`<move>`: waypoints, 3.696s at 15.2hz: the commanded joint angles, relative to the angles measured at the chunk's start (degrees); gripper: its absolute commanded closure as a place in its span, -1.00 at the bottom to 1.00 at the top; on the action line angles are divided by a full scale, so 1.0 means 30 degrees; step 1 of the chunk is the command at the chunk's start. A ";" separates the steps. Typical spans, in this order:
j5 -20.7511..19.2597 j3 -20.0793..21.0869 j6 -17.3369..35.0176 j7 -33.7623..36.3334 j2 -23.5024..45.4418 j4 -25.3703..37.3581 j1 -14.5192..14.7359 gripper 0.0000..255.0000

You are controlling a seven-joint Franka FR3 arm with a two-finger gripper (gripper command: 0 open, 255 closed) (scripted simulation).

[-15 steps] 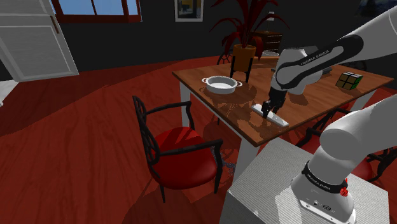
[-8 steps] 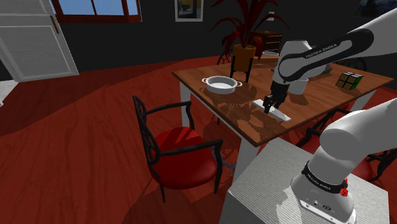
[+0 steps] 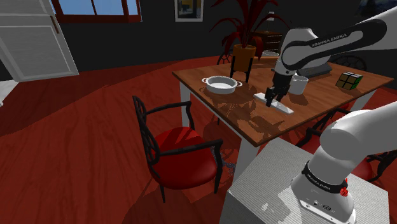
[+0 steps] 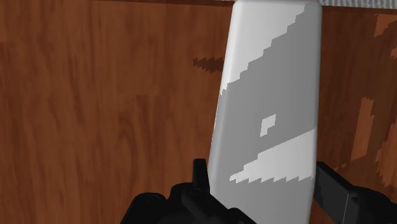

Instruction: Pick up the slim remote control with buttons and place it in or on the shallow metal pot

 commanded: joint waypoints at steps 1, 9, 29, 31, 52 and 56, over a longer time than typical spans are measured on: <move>0.0013 0.0045 -0.0670 -0.0046 -0.0363 0.0305 -0.0040 1.00; 0.0344 0.0284 -0.2297 0.0003 -0.0093 0.2206 0.0215 1.00; 0.3922 0.0165 -0.2467 -0.0627 1.5695 1.7922 0.1925 1.00; 0.4267 0.0228 -0.3081 -0.0689 1.7287 2.0088 0.1825 1.00; 0.5517 0.0735 -0.3655 -0.0720 2.4832 2.8109 0.1056 1.00; 0.5518 0.0734 -0.3655 -0.0721 2.4832 2.8109 0.1057 1.00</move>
